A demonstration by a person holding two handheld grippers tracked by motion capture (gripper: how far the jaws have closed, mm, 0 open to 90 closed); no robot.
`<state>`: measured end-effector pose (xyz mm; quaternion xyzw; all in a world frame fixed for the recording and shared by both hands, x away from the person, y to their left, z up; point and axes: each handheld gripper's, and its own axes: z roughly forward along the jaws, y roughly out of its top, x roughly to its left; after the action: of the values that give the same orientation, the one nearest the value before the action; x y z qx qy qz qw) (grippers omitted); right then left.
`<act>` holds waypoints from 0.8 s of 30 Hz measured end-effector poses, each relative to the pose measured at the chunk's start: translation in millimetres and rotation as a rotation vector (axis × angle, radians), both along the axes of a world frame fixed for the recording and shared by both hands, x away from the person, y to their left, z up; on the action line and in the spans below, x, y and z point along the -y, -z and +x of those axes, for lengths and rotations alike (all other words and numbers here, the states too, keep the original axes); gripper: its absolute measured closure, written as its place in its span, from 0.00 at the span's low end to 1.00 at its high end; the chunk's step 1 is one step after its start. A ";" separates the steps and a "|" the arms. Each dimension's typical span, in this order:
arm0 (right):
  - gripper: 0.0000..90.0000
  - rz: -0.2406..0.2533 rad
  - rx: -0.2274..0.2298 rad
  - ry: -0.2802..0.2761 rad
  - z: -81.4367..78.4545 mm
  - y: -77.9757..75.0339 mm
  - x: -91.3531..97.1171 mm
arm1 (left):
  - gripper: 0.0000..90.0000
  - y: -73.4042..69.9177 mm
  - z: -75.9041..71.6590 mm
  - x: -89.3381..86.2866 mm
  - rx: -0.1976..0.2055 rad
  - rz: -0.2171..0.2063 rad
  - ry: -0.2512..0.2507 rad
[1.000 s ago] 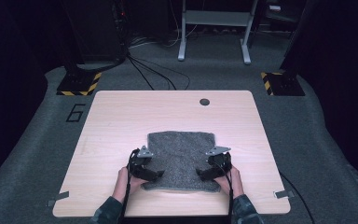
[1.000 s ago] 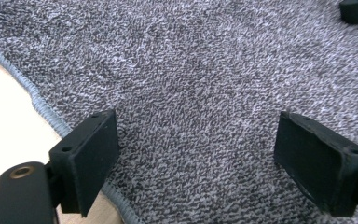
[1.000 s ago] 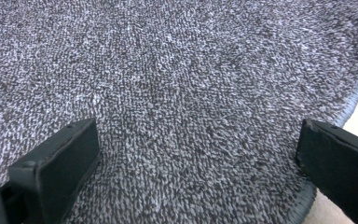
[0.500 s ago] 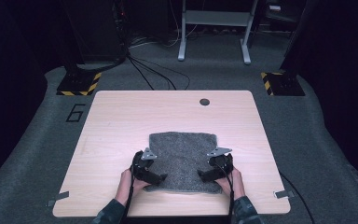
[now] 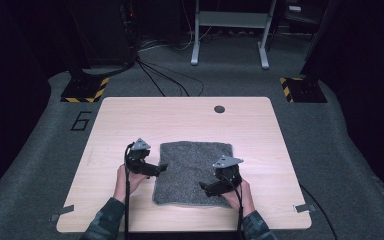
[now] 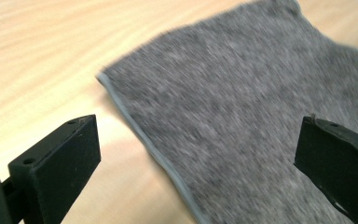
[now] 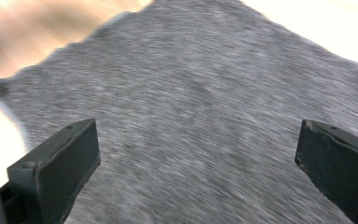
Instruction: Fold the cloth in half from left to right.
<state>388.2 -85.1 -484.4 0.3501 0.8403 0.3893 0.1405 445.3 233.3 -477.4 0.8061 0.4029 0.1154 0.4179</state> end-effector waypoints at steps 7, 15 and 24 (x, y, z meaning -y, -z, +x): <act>0.00 -0.016 -0.012 -0.104 -9.6 1.4 -40.7 | 0.01 -2.2 34.3 -2.1 -0.021 0.017 -0.039; 0.00 -0.030 -0.030 -0.188 -20.6 5.7 -82.7 | 0.03 11.1 62.7 -9.7 -0.092 -0.035 -0.095; 0.08 -0.053 -0.028 -0.257 -28.5 9.9 -119.0 | 0.08 17.9 78.9 -7.2 -0.119 -0.030 -0.103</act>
<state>359.6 34.0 -494.3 0.2411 0.8902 0.3768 0.0866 524.1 240.5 -495.3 0.7833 0.4695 0.0826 0.3990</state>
